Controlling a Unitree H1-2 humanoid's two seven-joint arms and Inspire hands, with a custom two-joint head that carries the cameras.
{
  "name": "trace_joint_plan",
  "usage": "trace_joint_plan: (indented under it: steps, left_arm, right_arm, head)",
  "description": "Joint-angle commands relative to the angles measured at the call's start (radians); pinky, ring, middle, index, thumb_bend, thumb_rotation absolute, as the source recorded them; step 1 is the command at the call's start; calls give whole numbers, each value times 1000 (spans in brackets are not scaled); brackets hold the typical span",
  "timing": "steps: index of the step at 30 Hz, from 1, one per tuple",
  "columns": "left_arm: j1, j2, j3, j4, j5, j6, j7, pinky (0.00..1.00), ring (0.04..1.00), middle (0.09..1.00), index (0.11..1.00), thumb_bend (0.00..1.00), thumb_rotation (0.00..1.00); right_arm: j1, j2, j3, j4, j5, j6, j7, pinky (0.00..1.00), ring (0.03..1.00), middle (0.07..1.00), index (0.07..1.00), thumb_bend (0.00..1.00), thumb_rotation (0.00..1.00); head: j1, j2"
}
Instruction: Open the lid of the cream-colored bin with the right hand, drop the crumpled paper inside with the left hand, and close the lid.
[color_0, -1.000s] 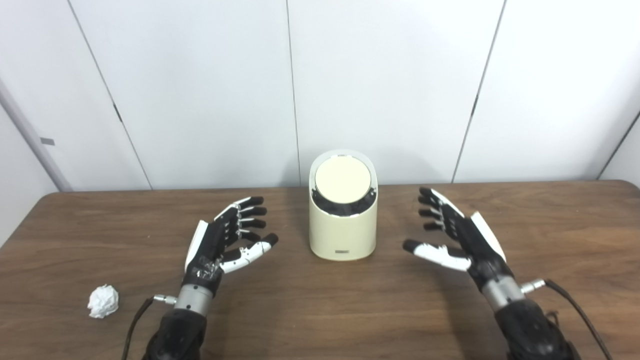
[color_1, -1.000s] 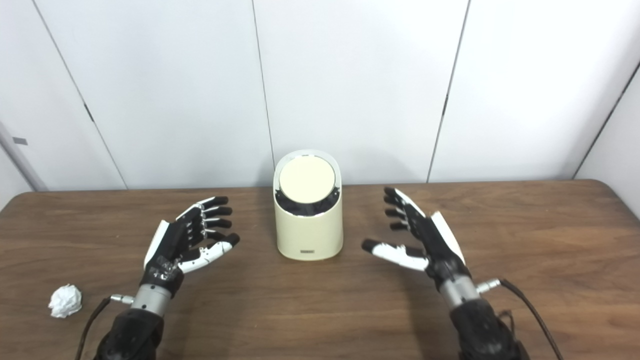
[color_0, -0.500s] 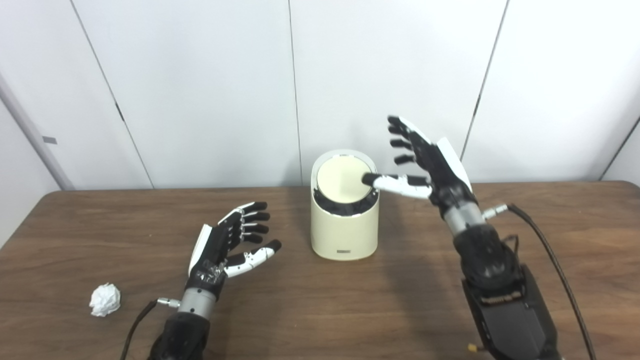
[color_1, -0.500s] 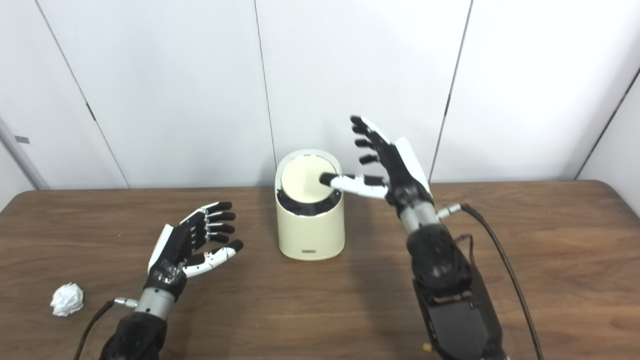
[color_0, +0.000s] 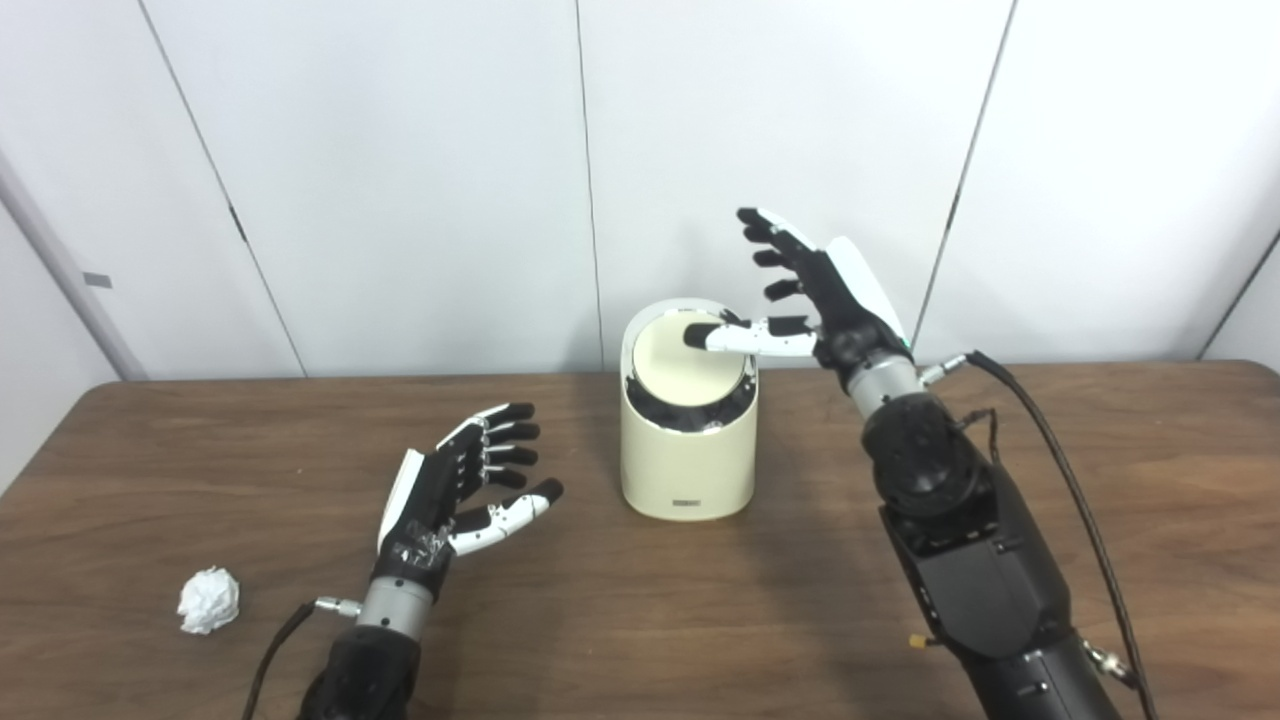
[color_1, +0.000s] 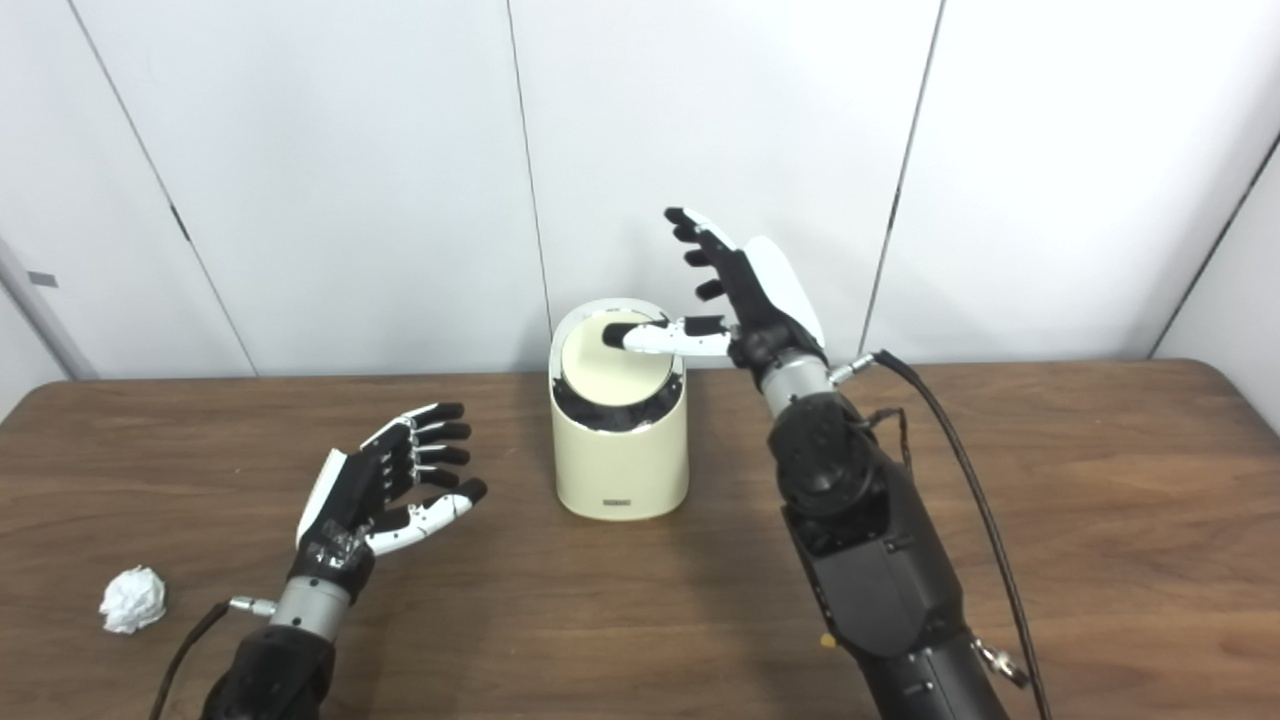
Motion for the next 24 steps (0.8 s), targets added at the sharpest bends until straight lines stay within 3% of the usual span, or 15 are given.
trace_joint_plan:
  steps: [1,11,24]
  left_arm:
    - [-27,2,4,-28,-1,-34,10,633,699,760,798,645,99]
    - [-30,7,6,-28,-7,-38,6,656,705,760,799,645,89]
    - [-26,3,9,-39,-6,-31,11,667,698,753,792,650,80]
  right_arm:
    - [-55,-10,2,-9,-13,-10,-8,691,848,895,898,887,347]
    - [-47,-16,19,-1,-11,-18,5,680,861,906,900,968,246]
    - [-8,-32,55,-4,-36,-14,23,656,837,895,904,982,219]
  head:
    - [3,3]
    - [1,10]
    - [5,19]
